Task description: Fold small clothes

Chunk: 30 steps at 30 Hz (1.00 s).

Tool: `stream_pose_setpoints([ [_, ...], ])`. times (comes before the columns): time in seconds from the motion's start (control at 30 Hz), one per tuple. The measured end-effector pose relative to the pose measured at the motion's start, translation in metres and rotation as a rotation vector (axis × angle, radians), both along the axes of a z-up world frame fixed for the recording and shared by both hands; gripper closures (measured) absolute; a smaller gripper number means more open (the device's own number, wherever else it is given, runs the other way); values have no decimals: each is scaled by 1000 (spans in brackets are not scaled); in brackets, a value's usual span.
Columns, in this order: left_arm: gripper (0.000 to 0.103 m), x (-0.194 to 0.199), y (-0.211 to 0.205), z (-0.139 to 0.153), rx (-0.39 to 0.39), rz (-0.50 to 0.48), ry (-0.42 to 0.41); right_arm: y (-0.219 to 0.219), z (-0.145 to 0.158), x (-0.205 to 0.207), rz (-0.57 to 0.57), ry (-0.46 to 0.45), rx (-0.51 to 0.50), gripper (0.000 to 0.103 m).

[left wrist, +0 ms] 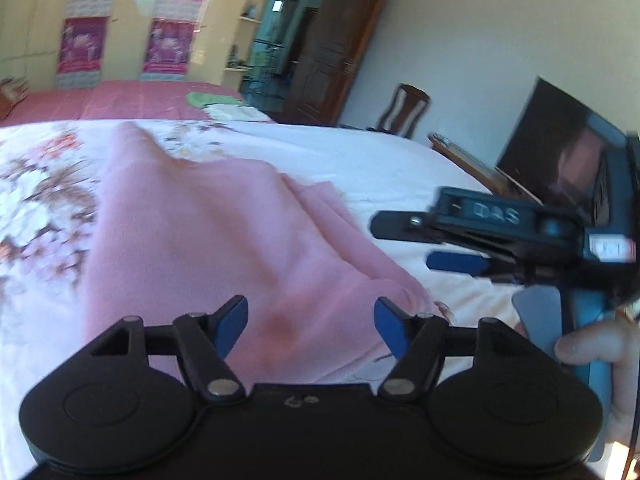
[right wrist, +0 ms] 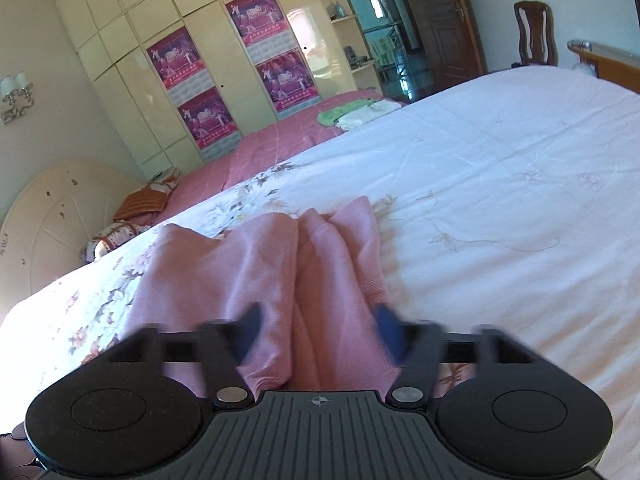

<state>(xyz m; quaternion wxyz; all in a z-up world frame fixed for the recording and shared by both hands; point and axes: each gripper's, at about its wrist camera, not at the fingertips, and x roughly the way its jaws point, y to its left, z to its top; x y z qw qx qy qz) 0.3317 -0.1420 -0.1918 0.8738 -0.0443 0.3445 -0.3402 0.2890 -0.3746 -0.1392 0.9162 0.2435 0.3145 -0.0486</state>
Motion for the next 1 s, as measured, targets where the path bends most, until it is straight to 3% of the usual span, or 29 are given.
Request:
stream_pose_setpoints([
  [0.23, 34, 33, 49, 6, 69, 239, -5, 18, -11, 18, 70, 60, 14, 15],
  [0.33, 34, 50, 54, 1, 90, 283, 14, 24, -19, 33, 98, 83, 3, 42],
  [0.53, 32, 59, 45, -18, 132, 273, 72, 20, -43, 56, 118, 137, 30, 47],
  [0.57, 32, 59, 43, -22, 135, 270, 83, 19, -45, 58, 133, 142, 65, 68],
  [0.63, 32, 59, 41, -24, 133, 269, 87, 20, -45, 59, 163, 138, 123, 88],
  [0.73, 29, 61, 39, -24, 142, 263, 81, 22, -42, 59, 181, 136, 70, 88],
  [0.87, 27, 61, 36, -23, 150, 262, 73, 19, -45, 65, 183, 137, 110, 88],
  [1.0, 29, 62, 34, -17, 142, 245, 69, 23, -21, 57, 197, 71, 10, 91],
])
